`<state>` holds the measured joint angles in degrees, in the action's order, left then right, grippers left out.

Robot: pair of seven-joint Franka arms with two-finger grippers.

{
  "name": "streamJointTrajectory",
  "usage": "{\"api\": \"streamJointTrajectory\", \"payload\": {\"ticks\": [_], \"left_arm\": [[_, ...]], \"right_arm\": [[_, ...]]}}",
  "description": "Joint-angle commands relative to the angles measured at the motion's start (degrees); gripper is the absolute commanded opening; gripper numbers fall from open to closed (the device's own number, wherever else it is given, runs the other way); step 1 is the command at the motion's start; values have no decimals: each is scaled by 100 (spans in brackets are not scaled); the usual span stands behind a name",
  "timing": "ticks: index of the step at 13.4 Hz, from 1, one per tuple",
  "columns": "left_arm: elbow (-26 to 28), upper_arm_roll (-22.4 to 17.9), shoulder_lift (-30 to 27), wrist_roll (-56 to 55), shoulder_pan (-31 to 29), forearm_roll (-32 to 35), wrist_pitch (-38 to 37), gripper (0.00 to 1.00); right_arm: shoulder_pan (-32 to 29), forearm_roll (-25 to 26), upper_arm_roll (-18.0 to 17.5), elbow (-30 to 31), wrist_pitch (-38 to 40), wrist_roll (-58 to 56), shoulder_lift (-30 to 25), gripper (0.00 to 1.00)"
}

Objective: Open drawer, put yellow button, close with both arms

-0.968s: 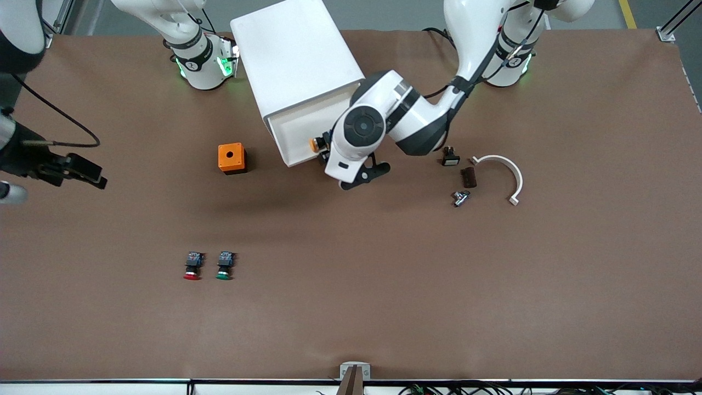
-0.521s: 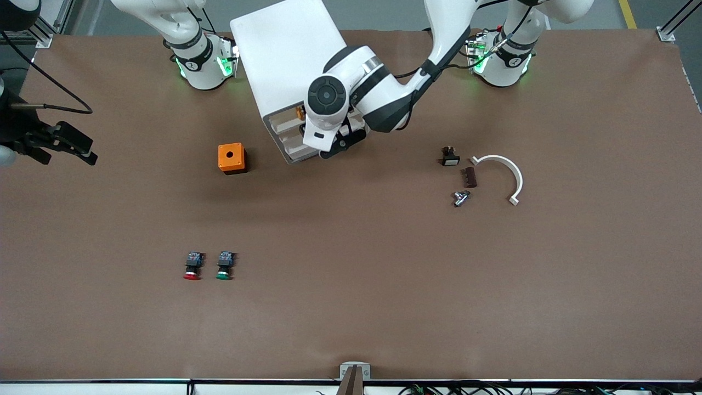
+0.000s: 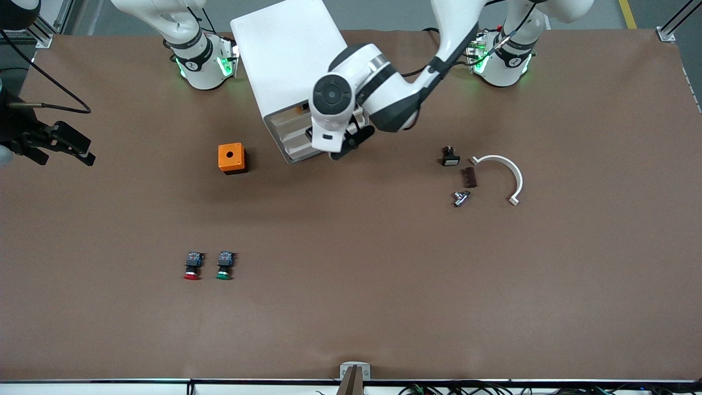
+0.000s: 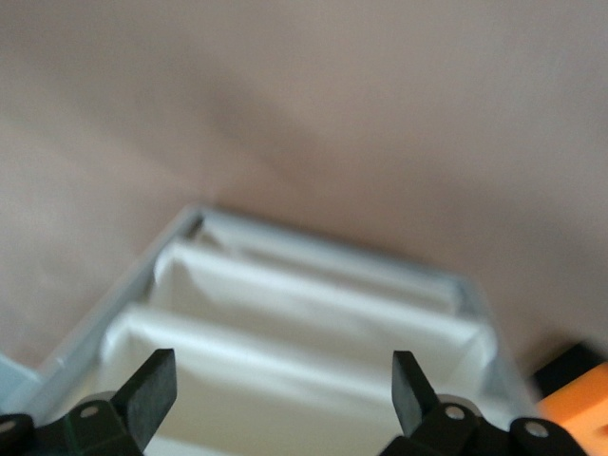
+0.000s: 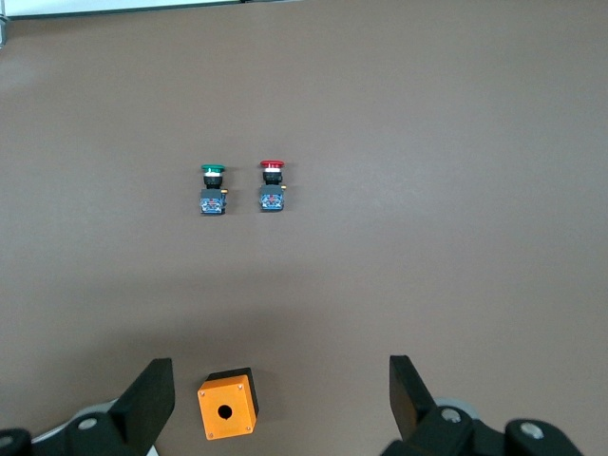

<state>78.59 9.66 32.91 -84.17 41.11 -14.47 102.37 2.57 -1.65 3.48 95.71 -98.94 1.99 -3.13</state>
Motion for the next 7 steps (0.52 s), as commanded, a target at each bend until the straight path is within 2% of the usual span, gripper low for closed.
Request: {"api": "streamJointTrajectory", "payload": {"ticks": [1, 4, 7], "left_arm": [[-79, 27, -425, 461, -1041, 225, -182, 100], [-195, 36, -741, 1198, -2350, 723, -182, 100], [-186, 27, -1083, 2953, -3326, 1182, -182, 100]], "right_arm": [[-20, 86, -14, 71, -20, -23, -117, 100], [-20, 78, -5, 1, 112, -5, -117, 100], [-2, 78, -5, -35, 112, -14, -126, 100]]}}
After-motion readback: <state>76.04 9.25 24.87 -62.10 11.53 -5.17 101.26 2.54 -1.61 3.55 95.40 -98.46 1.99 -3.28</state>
